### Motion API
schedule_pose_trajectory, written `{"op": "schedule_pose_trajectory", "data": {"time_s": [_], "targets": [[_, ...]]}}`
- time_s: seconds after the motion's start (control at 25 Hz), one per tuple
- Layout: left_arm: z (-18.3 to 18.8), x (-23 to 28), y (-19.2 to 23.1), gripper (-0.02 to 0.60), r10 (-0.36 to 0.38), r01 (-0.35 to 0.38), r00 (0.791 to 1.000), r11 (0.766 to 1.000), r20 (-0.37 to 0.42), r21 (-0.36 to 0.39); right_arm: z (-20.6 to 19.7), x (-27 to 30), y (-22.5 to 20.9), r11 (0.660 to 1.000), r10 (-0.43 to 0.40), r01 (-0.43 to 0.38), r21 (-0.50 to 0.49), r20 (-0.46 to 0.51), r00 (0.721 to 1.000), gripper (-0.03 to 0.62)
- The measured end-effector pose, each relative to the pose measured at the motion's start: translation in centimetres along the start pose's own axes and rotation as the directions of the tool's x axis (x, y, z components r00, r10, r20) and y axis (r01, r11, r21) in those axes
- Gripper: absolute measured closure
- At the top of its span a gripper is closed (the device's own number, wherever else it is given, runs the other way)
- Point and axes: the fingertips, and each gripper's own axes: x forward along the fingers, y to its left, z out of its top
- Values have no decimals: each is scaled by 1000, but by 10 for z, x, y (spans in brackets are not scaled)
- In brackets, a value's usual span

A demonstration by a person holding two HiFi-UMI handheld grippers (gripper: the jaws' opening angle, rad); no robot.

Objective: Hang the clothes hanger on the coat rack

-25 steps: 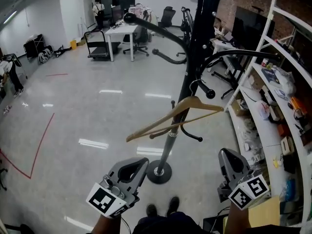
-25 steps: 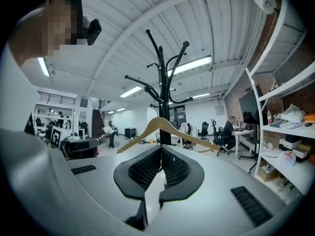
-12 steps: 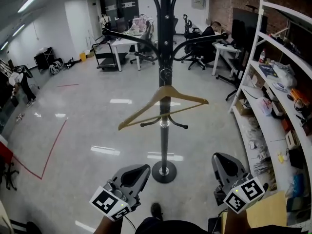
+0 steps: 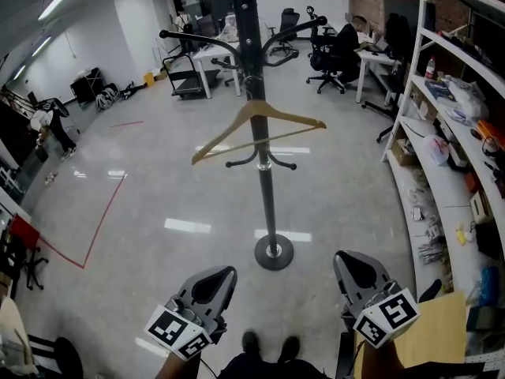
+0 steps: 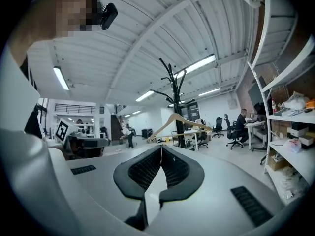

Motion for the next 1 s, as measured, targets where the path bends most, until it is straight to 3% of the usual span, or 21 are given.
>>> {"op": "schedule_pose_trajectory", "data": {"time_s": [0.16, 0.36, 0.64, 1.0], "targets": [[-1, -33, -12, 583, 20, -20, 1000, 999, 11, -29, 4, -14, 25, 1000, 8, -8, 0, 9, 1000, 588], [-20, -95, -44, 583, -106, 107, 994, 993, 31, -47, -7, -46, 91, 1000, -9, 10, -13, 20, 1000, 588], [-40, -188, -62, 583, -144, 144, 990, 989, 5, -19, -30, -89, 179, 998, -63, 62, -32, -23, 998, 588], [-39, -250, -99, 583, -188, 189, 982, 981, 23, -44, -27, -145, 241, 994, -100, 97, -50, -64, 993, 588]]}}
